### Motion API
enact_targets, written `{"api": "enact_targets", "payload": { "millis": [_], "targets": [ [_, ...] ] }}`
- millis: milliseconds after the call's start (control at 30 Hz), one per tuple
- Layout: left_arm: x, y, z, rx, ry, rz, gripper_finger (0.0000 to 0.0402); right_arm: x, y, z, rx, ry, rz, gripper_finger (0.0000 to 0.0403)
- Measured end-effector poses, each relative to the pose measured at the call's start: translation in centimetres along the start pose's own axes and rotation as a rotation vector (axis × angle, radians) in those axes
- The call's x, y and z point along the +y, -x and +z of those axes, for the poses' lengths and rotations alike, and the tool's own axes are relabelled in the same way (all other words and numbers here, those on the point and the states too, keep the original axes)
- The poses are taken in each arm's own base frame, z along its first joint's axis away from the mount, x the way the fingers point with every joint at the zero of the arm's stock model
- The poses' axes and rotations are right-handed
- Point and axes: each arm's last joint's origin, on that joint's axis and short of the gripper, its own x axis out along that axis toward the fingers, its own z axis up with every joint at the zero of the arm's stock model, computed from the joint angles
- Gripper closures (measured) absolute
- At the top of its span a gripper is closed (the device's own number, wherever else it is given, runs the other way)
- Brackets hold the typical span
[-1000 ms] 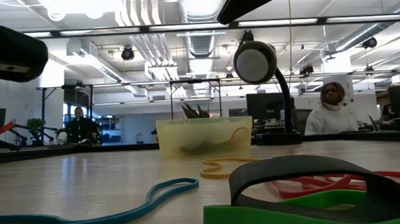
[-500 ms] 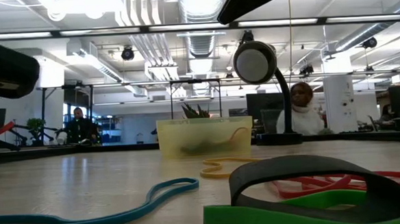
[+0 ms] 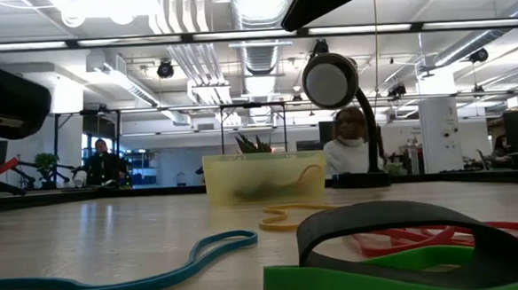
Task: Pick and place rubber bands into bin
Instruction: Put the purple rubber band in the yellow bin
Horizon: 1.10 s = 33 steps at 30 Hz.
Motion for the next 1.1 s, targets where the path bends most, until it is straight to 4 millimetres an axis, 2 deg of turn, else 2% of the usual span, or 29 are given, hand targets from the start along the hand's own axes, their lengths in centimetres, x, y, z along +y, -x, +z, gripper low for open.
{"api": "enact_targets", "payload": {
  "millis": [200,367,800,1100],
  "targets": [
    [0.1,-0.1,-0.1,0.005,0.008,0.005,0.0308,0.0,0.0,0.0,0.001,-0.014,0.000,0.0346],
    [0.2,-0.5,-0.7,0.030,0.034,0.013,0.0291,0.0,0.0,0.0,0.001,-0.014,0.000,0.0346],
    [0.4,-1.7,-0.9,0.081,0.130,0.005,0.0292,0.0,0.0,0.0,0.002,-0.017,0.000,0.0346],
    [0.3,-2.3,-0.6,0.153,0.266,0.042,0.0339,0.0,0.0,0.0,0.002,-0.020,0.000,0.0346]
  ]
}}
